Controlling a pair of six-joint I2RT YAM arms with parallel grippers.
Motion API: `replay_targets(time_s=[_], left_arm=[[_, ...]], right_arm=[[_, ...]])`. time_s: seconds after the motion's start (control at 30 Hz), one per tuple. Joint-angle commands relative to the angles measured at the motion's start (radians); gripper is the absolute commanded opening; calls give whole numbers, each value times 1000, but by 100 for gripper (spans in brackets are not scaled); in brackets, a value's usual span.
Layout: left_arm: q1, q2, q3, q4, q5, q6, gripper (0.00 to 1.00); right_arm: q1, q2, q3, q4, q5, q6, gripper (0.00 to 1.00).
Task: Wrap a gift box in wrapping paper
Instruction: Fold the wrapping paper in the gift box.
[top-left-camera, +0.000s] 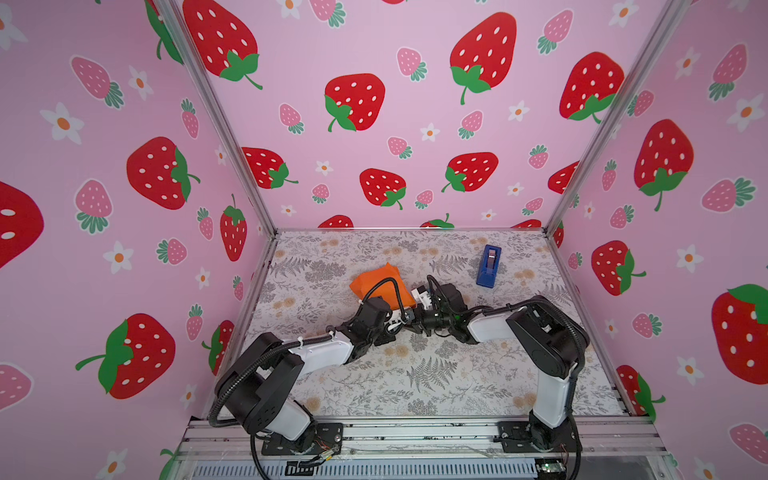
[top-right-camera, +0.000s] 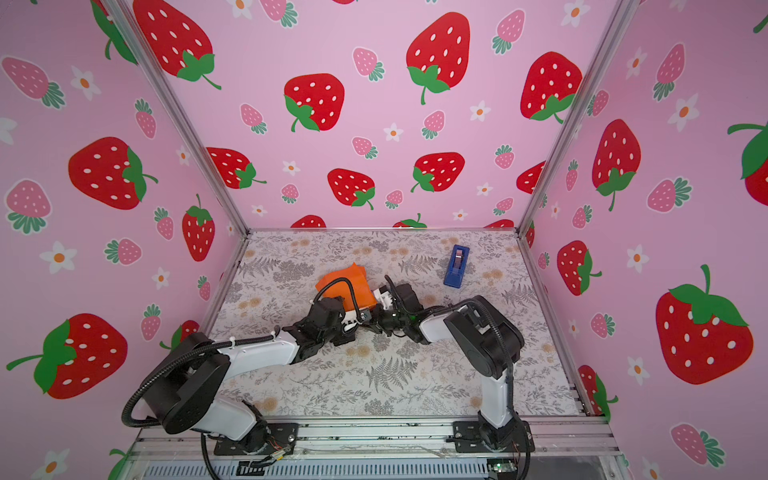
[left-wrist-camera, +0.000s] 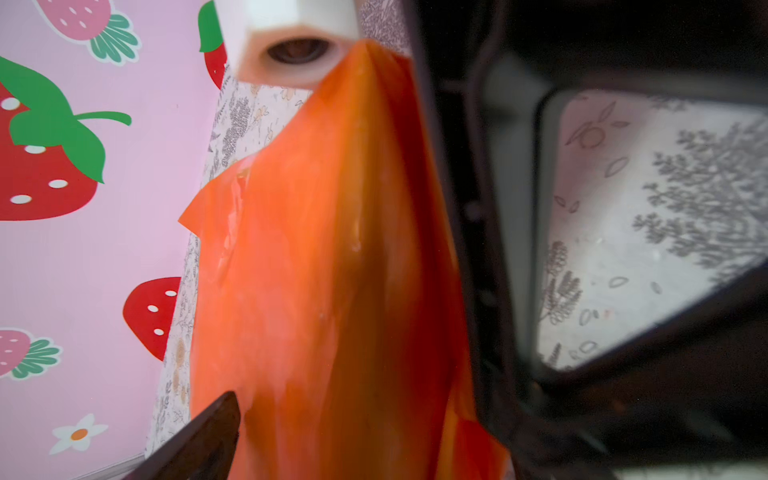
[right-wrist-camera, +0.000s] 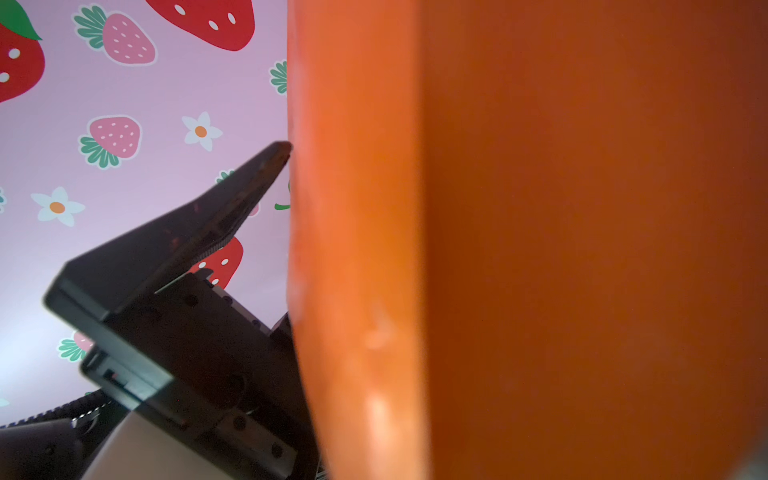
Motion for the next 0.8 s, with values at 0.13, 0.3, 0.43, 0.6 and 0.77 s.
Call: replay_targets(time_s=[0.13,0.3,0.43,0.6,0.77], left_arm=[[-5,49,36,62,-71,32,99],[-4,56,40,42,-69,21,99],[-4,53,40,25,-66,9,95],[-5,47,47,6,-60,-7,87],[-4,44,66,-37,-44,-27,79]], right_arm=[[9,10,13,38,-10,16,0],[8,-4,6,22,-3,2,21],[-10,-45,-18,-34,26,-40,31],[-46,-100,-56,-112,71,-104,31],[-53,-100,-58,-163,83,-160,29]])
